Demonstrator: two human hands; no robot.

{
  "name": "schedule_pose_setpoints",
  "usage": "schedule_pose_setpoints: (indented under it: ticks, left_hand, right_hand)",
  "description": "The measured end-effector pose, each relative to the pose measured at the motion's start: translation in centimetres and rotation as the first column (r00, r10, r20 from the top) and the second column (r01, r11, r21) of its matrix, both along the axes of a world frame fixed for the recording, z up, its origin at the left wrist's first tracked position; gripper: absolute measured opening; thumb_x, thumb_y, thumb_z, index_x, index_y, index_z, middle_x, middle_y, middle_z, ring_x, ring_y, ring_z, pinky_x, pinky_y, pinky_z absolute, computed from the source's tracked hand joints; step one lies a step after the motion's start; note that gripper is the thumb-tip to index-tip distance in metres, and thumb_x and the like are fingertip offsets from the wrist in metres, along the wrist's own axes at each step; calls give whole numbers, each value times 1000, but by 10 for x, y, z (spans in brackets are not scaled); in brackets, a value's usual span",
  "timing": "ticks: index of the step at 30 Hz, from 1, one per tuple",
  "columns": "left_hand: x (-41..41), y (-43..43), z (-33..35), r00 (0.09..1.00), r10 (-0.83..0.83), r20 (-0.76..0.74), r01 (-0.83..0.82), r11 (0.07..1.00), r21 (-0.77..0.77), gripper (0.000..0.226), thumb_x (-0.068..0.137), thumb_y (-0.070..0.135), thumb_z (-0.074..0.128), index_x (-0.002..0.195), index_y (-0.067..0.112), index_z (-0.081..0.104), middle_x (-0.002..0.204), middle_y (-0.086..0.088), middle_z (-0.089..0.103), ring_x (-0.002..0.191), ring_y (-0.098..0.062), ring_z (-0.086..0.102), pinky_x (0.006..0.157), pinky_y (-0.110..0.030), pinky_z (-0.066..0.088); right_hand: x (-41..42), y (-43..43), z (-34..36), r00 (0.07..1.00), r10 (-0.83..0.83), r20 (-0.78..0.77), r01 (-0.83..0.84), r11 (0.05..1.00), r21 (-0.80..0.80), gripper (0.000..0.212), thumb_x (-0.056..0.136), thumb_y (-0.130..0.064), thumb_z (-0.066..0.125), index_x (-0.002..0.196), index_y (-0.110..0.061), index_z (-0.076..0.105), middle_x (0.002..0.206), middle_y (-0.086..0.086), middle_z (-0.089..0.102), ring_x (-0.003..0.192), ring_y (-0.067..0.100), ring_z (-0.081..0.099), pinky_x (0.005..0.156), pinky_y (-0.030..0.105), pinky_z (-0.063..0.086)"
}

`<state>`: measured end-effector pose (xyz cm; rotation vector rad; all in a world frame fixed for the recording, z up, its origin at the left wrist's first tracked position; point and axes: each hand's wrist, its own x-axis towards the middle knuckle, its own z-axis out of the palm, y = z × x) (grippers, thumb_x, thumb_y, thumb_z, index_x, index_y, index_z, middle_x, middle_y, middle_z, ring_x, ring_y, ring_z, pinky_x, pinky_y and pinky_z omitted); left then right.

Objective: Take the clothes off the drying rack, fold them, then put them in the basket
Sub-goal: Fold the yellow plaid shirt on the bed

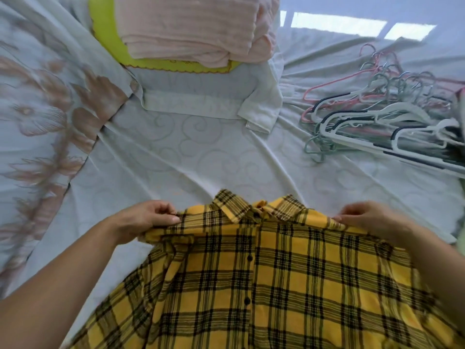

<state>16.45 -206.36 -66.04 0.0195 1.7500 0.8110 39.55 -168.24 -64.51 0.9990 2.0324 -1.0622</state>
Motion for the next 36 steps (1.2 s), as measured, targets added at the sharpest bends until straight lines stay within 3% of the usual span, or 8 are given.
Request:
schedule_pose_setpoints:
  ticks: [4, 9, 14, 17, 20, 26, 29, 36]
  left_hand:
    - [31, -29, 15, 988, -129, 87, 131, 991, -11, 15, 80, 12, 69, 83, 11, 55, 67, 0, 55, 58, -11, 47, 48, -22, 32]
    - [60, -48, 36, 964, -267, 19, 267, 953, -146, 25, 88, 34, 61, 83, 11, 67, 75, 7, 64, 74, -8, 57, 69, -22, 41]
    - [70, -52, 74, 951, -181, -249, 179, 983, -29, 18, 92, 19, 56, 78, 8, 53, 64, 5, 47, 54, -3, 43, 52, -13, 33]
    - [78, -51, 108, 836, -91, -541, 118, 993, 16, 21, 91, 18, 58, 75, 5, 54, 65, -3, 44, 58, -13, 42, 53, -22, 31]
    - [91, -54, 154, 694, -5, -720, 94, 992, 84, 26, 89, 20, 61, 71, 3, 53, 63, -5, 43, 60, -17, 41, 57, -28, 28]
    - [139, -71, 260, 520, 78, -851, 85, 986, 142, 21, 87, 18, 63, 72, 4, 60, 60, -3, 48, 51, -3, 45, 56, -28, 30]
    - [163, -86, 308, 450, 96, -888, 73, 987, 143, 23, 87, 20, 63, 66, 12, 56, 62, -3, 49, 60, -15, 46, 58, -29, 30]
    - [219, -122, 414, 260, 176, -949, 39, 980, 193, 14, 88, 19, 61, 84, 6, 65, 83, -9, 61, 82, -22, 53, 66, -29, 36]
  right_hand:
    - [26, -20, 21, 980, 198, 7, -198, 976, 85, 23, 94, -34, 51, 86, -16, 63, 79, 1, 61, 74, 15, 54, 63, 25, 38]
    - [62, -27, 47, 943, 313, 113, -310, 950, -42, 30, 85, -49, 54, 86, -21, 64, 83, -5, 62, 76, 12, 55, 68, 23, 40]
    - [81, -20, 81, 982, 117, -145, -122, 992, -27, 16, 82, -27, 66, 83, -11, 64, 72, 3, 58, 67, 15, 51, 64, 26, 40]
    - [85, -24, 108, 929, 129, -347, -103, 991, 90, 3, 84, -25, 63, 83, -24, 61, 68, 3, 55, 63, 17, 50, 62, 31, 40]
    - [95, -35, 144, 862, 208, -462, -64, 949, 309, 23, 87, -25, 62, 85, -45, 50, 70, 0, 55, 65, 19, 50, 62, 33, 39]
    - [137, -55, 255, 715, 354, -603, 47, 836, 547, 13, 90, -23, 60, 92, -12, 52, 75, 6, 57, 74, 28, 53, 66, 35, 40]
    - [158, -63, 302, 715, 395, -577, 5, 822, 569, 18, 92, -29, 55, 94, -12, 52, 78, 5, 59, 81, 26, 55, 83, 37, 36]
    - [201, -91, 422, 676, 501, -540, -110, 794, 598, 18, 93, -28, 54, 86, -13, 61, 81, 1, 60, 84, 23, 56, 69, 29, 40]
